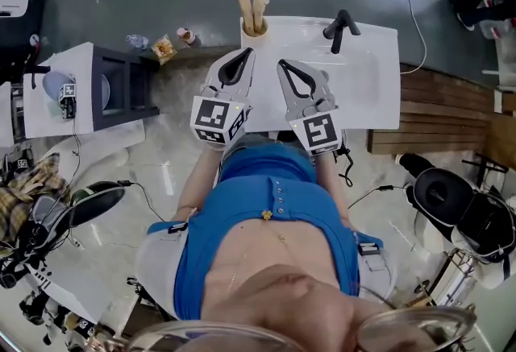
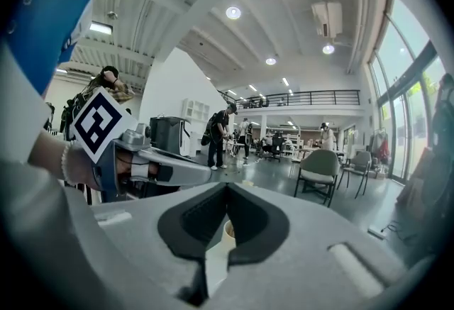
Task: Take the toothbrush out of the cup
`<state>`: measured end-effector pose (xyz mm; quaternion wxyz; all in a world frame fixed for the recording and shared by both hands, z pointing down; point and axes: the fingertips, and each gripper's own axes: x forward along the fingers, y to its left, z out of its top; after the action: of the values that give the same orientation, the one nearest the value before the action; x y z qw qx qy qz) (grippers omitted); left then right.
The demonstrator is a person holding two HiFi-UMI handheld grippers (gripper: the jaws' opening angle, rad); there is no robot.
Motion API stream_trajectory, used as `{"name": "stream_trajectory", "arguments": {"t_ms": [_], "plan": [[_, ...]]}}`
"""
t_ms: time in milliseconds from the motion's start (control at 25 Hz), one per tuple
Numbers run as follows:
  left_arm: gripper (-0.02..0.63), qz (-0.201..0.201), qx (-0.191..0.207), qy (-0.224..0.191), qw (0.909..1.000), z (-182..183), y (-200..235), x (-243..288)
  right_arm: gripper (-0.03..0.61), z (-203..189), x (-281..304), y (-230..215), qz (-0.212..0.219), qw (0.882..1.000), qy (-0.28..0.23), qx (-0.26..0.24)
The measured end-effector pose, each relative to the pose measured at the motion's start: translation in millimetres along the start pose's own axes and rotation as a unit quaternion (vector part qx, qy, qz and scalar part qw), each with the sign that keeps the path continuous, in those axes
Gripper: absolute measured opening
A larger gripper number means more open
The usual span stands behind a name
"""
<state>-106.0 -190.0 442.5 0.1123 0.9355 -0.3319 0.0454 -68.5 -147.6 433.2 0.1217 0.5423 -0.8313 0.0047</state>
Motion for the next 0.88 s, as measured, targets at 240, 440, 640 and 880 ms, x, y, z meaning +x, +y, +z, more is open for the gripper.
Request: {"name": "stream_trajectory", "arguments": {"t_ms": [240, 440, 640, 880], "plan": [[0.002, 0.026, -0.006, -0.006, 0.9996, 4.2, -10.8, 18.7, 0.000, -0.8, -5.0, -24.4, 0.021, 1.000, -0.009, -0.007], [0.002, 0.045, -0.009, -0.009, 0.9989, 6.6, -15.8, 25.6, 0.000, 1.6, -1.5, -35.8, 0.048, 0.999, -0.020, -0.014], [0.002, 0.066, -0.004, -0.003, 0.9978, 1.3, -11.8, 30.5, 0.001, -2.9, -3.3, -42.6, 0.058, 0.998, -0.021, -0.013], [0.003, 0.083, 0.010, 0.015, 0.9964, -7.5, 4.7, 38.2, 0.000, -7.5, -8.5, -51.5, 0.047, 0.999, -0.009, -0.009]]}}
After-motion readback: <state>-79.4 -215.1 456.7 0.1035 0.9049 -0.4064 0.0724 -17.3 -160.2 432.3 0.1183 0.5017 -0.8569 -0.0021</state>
